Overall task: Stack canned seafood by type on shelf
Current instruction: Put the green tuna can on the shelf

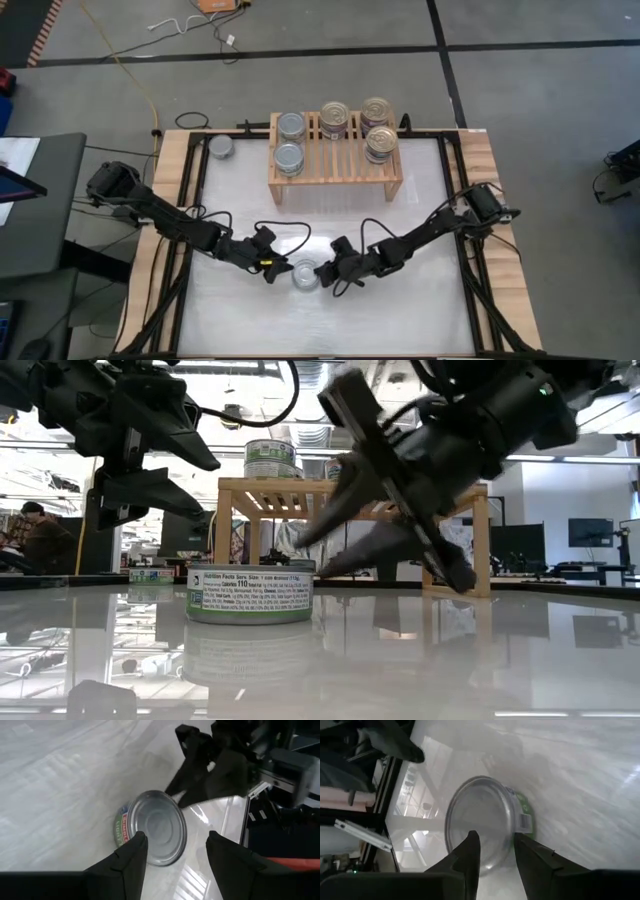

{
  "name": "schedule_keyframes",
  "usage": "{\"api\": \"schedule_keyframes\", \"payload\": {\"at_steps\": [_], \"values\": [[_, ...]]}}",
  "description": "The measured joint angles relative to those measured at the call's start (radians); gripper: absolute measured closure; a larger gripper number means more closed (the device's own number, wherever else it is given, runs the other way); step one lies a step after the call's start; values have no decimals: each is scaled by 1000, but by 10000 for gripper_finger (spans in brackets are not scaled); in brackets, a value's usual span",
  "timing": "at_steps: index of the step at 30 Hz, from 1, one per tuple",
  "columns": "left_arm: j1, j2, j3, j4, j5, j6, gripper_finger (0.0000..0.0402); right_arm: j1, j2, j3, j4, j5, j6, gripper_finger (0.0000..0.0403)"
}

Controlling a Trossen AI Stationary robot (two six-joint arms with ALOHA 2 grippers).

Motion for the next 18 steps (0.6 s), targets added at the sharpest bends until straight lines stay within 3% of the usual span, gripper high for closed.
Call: {"api": "schedule_keyframes", "payload": {"at_steps": [18], "values": [[-2,0,0,-12,-3,5,208,-7,5,6,-36,-41,-3,274]]}}
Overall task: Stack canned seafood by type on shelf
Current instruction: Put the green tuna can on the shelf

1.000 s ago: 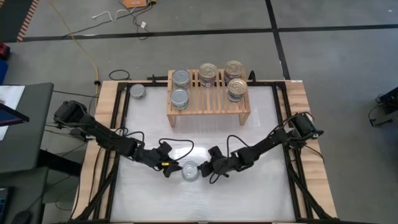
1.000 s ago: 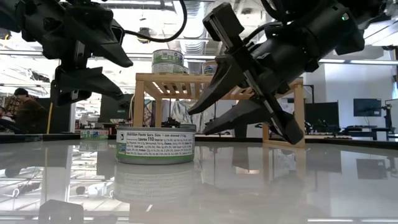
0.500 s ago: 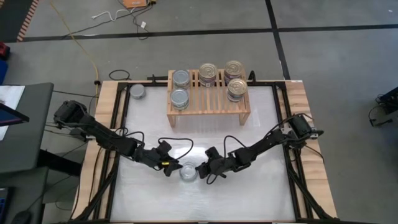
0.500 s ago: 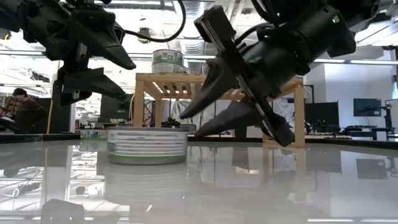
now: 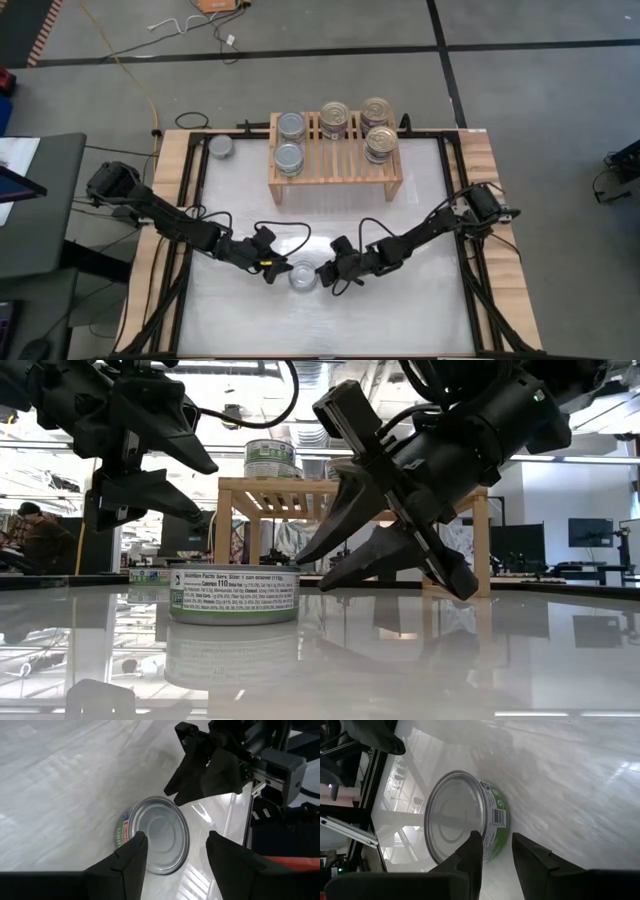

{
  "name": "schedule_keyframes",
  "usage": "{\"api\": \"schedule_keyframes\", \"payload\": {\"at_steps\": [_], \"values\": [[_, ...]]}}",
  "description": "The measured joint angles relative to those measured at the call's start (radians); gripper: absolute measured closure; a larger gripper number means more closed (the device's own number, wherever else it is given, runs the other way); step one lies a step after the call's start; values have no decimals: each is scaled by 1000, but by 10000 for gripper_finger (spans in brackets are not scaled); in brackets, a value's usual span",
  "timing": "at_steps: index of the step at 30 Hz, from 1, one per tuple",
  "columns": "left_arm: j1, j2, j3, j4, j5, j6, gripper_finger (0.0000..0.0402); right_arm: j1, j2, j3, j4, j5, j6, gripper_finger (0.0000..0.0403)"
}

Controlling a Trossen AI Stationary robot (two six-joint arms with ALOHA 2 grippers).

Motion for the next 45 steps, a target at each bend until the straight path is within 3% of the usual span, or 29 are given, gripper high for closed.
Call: {"api": "schedule_keyframes", "payload": {"at_steps": [16,21,26,31,45], "values": [[7,-3,0,-7,-23,-3,208,0,0,0,6,-15,-19,274],[-7,-84,0,-113,-20,-1,208,2,0,0,9,-16,-18,274],[-45,-173,0,-327,-44,-21,208,4,0,0,10,-16,-17,274],[-79,-178,0,-472,-53,-77,208,4,0,0,10,-16,-15,274],[-73,56,0,-236,10,127,208,0,0,0,9,-8,98,274]]}}
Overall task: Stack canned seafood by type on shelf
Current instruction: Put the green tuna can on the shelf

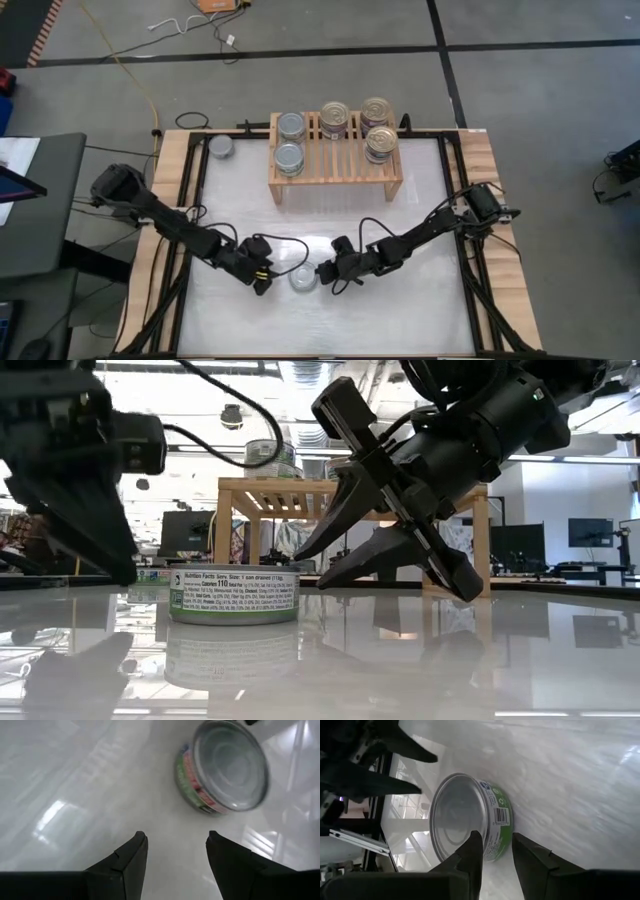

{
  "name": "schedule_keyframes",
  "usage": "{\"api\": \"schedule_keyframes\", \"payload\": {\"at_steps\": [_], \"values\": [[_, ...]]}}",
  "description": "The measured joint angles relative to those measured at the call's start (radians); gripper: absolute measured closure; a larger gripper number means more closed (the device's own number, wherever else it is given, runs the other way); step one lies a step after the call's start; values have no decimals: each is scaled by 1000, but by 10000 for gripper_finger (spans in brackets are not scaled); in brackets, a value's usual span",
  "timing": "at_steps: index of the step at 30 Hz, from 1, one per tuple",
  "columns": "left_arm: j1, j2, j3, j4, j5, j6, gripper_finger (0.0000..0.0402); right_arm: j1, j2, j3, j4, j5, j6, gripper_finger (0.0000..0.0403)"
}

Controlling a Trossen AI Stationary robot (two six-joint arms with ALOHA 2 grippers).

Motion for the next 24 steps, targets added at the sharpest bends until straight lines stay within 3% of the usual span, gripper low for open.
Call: {"api": "schedule_keyframes", "payload": {"at_steps": [14,24], "values": [[55,44,6,24,-43,118,208,-7,9,2,-16,106,59,274],[64,44,6,1,33,198,208,-4,9,2,31,108,23,274]]}}
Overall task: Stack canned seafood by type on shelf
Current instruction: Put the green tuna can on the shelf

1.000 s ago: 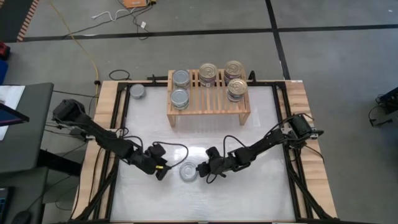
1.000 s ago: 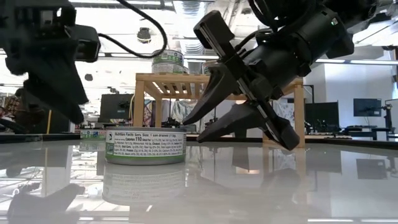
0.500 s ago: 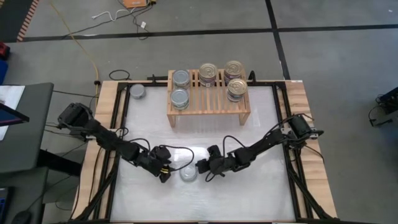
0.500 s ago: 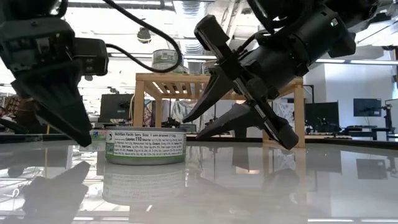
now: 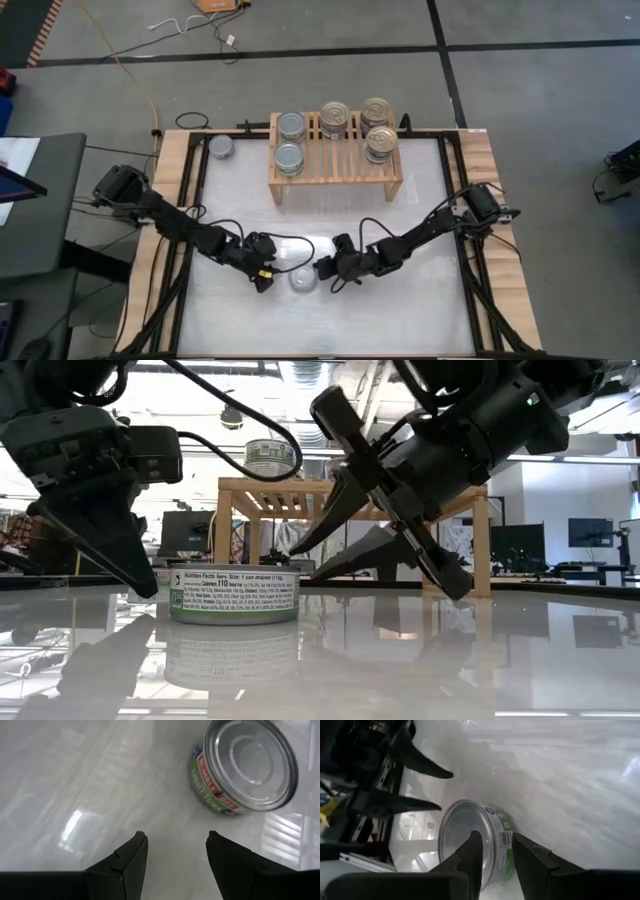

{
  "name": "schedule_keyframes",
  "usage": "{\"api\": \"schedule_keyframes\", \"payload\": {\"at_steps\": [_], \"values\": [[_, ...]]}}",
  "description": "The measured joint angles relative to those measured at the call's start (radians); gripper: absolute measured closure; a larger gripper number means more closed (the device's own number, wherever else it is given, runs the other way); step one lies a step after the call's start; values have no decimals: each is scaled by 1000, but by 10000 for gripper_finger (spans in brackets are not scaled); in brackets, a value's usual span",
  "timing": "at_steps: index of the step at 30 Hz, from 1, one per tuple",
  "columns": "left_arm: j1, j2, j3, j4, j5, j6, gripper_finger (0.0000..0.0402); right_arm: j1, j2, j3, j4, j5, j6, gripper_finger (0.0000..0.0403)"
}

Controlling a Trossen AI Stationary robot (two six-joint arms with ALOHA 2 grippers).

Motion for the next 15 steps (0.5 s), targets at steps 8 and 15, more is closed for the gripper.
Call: {"api": "schedule_keyframes", "payload": {"at_steps": [8,15], "values": [[-21,0,0,83,16,3,208,32,0,19,6,49,53,274],[-30,69,0,141,24,-44,208,45,0,41,-55,65,45,274]]}}
